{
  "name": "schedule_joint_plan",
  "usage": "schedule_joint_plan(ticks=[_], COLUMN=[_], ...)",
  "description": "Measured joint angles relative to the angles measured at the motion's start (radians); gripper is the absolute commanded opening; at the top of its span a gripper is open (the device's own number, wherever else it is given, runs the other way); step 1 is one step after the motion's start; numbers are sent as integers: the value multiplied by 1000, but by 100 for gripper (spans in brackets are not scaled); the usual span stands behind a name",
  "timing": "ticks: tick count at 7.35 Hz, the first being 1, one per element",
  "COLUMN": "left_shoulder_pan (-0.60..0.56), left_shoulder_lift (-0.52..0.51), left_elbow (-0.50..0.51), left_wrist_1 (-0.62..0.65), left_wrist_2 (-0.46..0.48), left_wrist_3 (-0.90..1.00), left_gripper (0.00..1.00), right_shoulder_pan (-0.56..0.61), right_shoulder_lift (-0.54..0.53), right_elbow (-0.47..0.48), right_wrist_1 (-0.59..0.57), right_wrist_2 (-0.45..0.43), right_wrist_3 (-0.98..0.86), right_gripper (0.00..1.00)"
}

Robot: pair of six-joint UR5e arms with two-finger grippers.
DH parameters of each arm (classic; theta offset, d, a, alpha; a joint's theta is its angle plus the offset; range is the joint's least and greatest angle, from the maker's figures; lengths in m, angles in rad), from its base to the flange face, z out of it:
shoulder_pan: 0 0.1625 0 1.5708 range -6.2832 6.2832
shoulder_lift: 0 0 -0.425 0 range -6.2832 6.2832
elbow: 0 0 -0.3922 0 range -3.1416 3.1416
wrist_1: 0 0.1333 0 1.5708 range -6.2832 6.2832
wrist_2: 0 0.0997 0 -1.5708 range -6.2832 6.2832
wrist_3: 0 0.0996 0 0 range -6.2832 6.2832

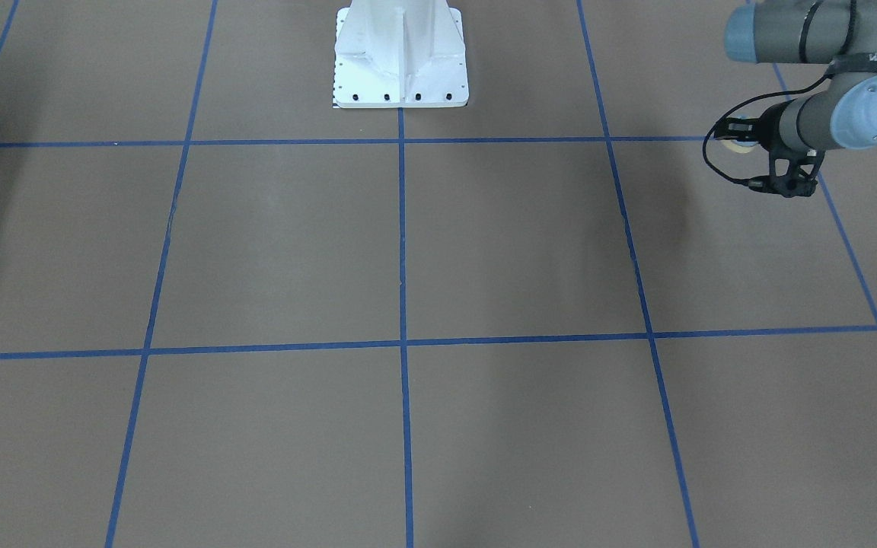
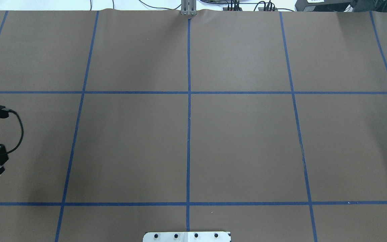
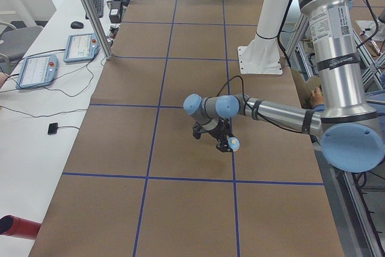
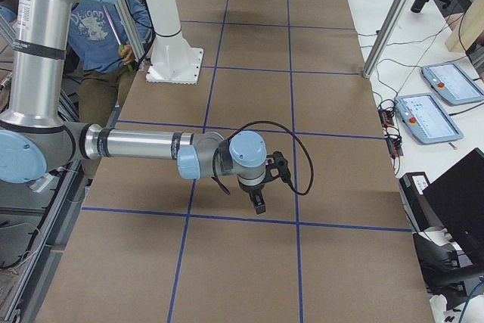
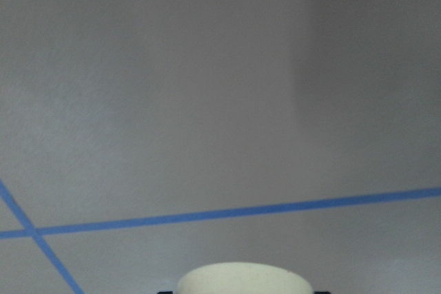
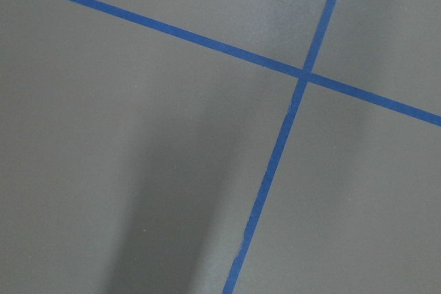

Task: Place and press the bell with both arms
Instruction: 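Carry the bell with the left gripper to the table's center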

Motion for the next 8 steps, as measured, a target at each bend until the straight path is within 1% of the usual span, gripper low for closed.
schedule_joint_plan(ticks=[1,2,3,4,5,6,7,8], left_shoulder_pan=[1,5,30,72,103,125,144,167], left_shoulder_lift=[-149,-286,-421,-551,-671,-790,-880,-924], left_elbow=[67,146,230,330,457,622,765,848], left_wrist_1=[57,81,85,61,11,-64,-162,-255], left_wrist_2=[-2,-7,-20,-38,-51,-61,-70,-80], left_wrist_3=[-47,-109,-219,-329,-413,-500,-572,-638], left_gripper=[0,0,0,0,0,0,0,0], right_shoulder_pan=[0,-2,-3,-6,-10,-14,-17,-20], right_shoulder_lift=[0,0,0,0,1,1,1,2], right_elbow=[-1,-1,-1,-1,-1,-3,-4,-6], right_wrist_1=[3,5,5,6,6,5,5,4], right_wrist_2=[5,6,7,7,6,4,2,0], right_wrist_3=[2,4,3,2,1,2,3,3], right_gripper=[100,100,100,100,100,100,100,100])
